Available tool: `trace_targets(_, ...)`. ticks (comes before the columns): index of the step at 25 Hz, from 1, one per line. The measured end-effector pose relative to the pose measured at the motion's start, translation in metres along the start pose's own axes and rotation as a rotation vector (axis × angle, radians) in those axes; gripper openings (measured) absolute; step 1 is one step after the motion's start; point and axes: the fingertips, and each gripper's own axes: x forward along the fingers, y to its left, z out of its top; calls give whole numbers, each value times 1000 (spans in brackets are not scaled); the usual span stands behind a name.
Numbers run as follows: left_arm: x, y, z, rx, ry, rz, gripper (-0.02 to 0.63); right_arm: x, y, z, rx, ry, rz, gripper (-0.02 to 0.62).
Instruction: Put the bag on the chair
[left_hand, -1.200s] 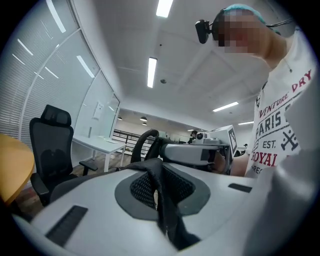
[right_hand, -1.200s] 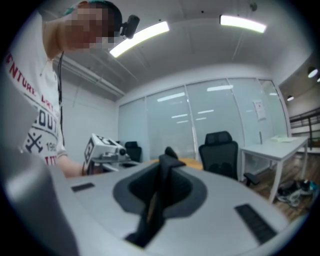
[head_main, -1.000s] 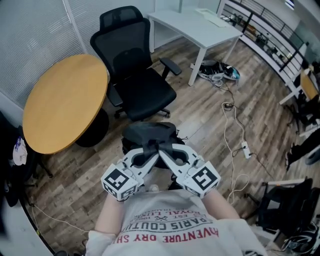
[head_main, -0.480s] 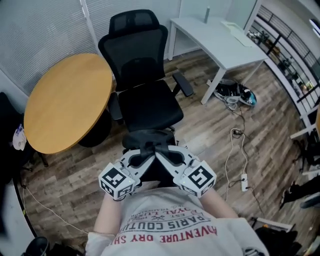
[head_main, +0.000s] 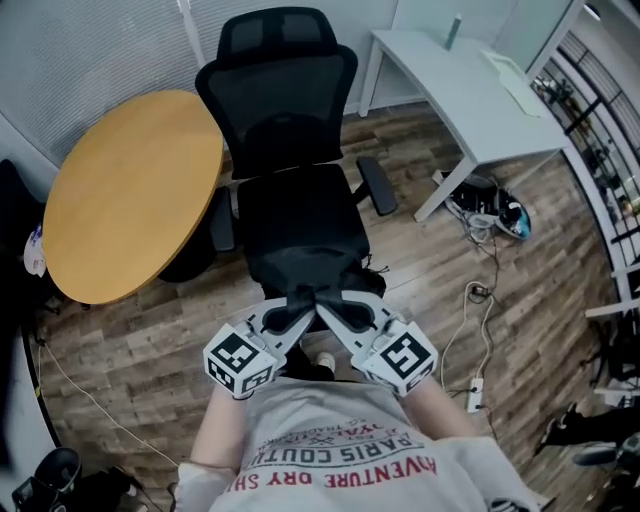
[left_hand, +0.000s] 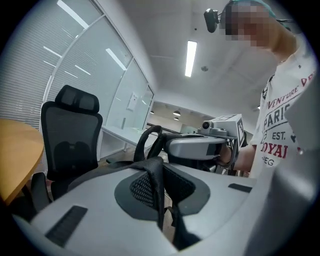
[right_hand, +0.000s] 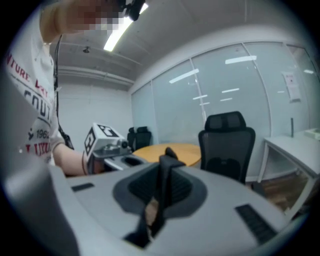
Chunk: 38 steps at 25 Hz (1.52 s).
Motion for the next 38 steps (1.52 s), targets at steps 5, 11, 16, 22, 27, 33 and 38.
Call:
trace_targets(5, 47, 57, 17, -38, 12, -4, 54, 30, -73, 2, 14, 28, -31, 48)
trace_targets(11, 80, 136, 49, -36, 54, -47, 54, 85, -143, 20, 36, 51, -29, 48)
trace_targets(16, 93, 194, 78, -41, 51, -63, 54, 130, -189, 45, 60, 41, -16, 48)
trace_targets(22, 102, 264, 89, -56, 58, -34, 54, 188, -228, 51, 78, 77, 0, 48)
trace_targets(27, 120, 315, 97, -58, 60, 32, 54, 226, -268, 52, 60, 84, -17, 48)
trace_targets(33, 142, 371, 98, -102, 54, 75, 54, 269, -313, 47, 36, 99, -28, 48)
trace_targets(38, 153, 402, 88, -99, 44, 99, 54, 293, -336, 31, 31, 129, -14, 48)
